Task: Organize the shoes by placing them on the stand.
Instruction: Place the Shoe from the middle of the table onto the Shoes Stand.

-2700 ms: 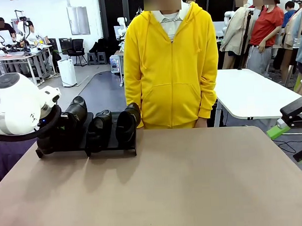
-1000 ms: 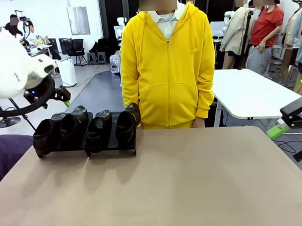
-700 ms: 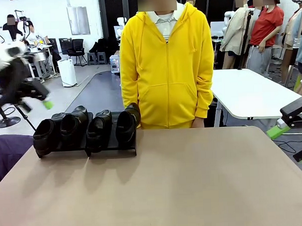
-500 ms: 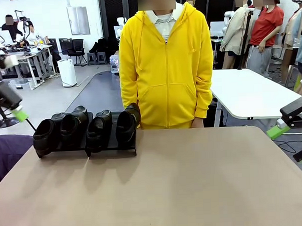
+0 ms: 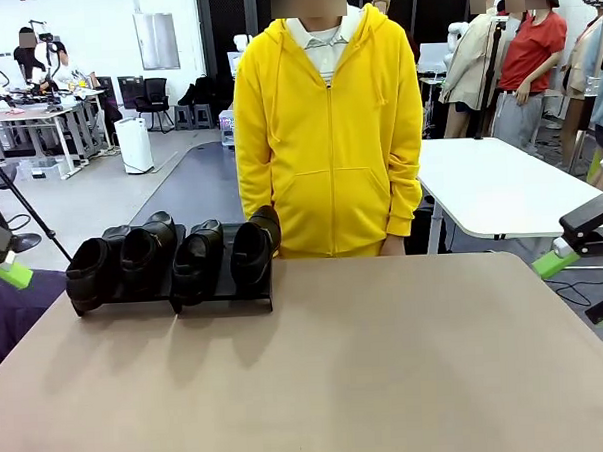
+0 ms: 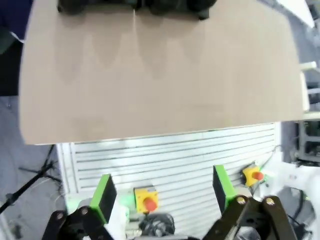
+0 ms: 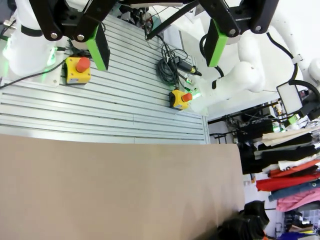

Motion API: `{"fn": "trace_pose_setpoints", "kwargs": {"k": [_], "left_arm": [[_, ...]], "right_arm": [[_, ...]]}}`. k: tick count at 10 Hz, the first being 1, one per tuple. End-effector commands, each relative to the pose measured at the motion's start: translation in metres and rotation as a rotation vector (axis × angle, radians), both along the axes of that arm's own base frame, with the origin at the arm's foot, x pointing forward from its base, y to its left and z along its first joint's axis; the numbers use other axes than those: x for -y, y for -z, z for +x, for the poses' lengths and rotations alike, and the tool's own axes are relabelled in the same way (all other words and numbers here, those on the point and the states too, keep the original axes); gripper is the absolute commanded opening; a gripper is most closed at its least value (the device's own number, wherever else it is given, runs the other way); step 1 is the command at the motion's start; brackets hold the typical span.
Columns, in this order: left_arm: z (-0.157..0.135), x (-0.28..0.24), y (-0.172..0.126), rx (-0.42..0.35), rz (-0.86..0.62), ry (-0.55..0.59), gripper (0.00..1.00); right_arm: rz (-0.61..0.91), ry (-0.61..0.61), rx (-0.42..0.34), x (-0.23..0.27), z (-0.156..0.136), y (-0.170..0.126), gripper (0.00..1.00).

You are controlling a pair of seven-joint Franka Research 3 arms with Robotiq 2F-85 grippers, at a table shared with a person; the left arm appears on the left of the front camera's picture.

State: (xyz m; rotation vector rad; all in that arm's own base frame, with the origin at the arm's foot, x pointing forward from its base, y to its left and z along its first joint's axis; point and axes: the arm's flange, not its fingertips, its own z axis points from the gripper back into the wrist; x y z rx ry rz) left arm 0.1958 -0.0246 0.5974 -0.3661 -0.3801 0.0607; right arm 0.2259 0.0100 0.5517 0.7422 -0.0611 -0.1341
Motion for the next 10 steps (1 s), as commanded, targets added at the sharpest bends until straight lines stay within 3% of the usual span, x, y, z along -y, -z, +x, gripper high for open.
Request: {"fn": "trace_pose_setpoints", "kwargs": {"k": [1, 10], "left_arm": [[0.0267, 0.0036, 0.0064, -0.087, 0.037, 0.065, 1.0], [0.0267, 0.0036, 0.0064, -0.087, 0.037, 0.065, 1.0]], "right_arm": [[0.031, -0.016, 0.021, -0.0012, 0.0019, -0.0018, 1.0], [0.031, -0.016, 0.021, -0.0012, 0.0019, -0.0018, 1.0]]}}
